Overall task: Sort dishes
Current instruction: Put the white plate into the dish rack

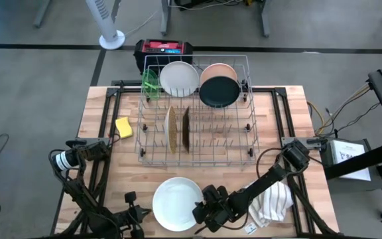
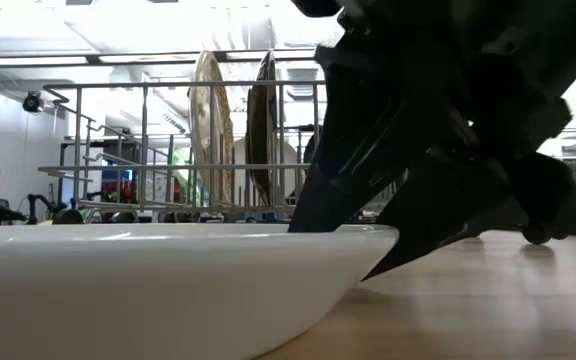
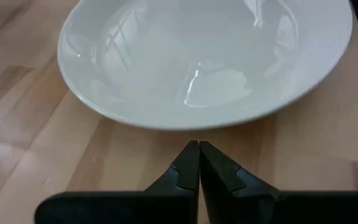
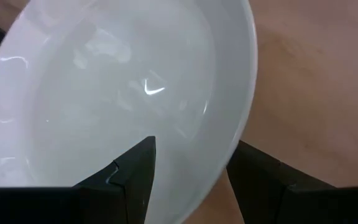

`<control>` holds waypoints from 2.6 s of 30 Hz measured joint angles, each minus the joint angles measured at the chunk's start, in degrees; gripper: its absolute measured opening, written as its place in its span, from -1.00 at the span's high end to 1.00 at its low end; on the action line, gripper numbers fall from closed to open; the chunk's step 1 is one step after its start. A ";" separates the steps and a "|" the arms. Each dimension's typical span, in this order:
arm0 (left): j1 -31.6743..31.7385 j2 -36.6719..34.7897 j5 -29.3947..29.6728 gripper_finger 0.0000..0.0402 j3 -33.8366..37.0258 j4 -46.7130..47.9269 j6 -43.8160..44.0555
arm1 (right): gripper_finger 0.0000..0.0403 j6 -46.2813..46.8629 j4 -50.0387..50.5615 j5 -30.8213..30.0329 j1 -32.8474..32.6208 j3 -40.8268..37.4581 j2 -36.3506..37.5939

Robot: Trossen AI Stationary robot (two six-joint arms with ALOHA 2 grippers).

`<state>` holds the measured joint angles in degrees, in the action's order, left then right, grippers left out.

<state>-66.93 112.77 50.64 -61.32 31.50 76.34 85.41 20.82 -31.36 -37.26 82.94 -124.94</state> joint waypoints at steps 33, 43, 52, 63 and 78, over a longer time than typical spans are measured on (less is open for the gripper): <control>0.92 -0.07 -12.01 1.00 -3.03 4.16 0.67 | 0.97 -6.62 -0.70 -4.37 0.37 0.04 0.26; -6.46 -2.02 -8.23 1.00 -17.44 21.30 10.08 | 0.97 -17.67 -0.01 -12.07 0.42 -0.07 2.30; -10.70 -2.25 17.76 1.00 -29.94 27.00 -7.54 | 1.00 -29.44 0.80 -21.27 0.29 -0.17 6.65; -7.70 -2.34 20.89 1.00 -30.08 37.84 -2.46 | 1.00 -46.06 0.73 -27.73 0.52 -0.22 10.95; 0.64 -2.36 24.75 1.00 -30.55 41.54 -10.66 | 1.00 -60.99 7.57 -28.78 1.27 -0.26 17.84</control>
<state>-66.29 110.41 75.40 -91.87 73.03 65.68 24.42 28.39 -60.13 -35.99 82.67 -107.10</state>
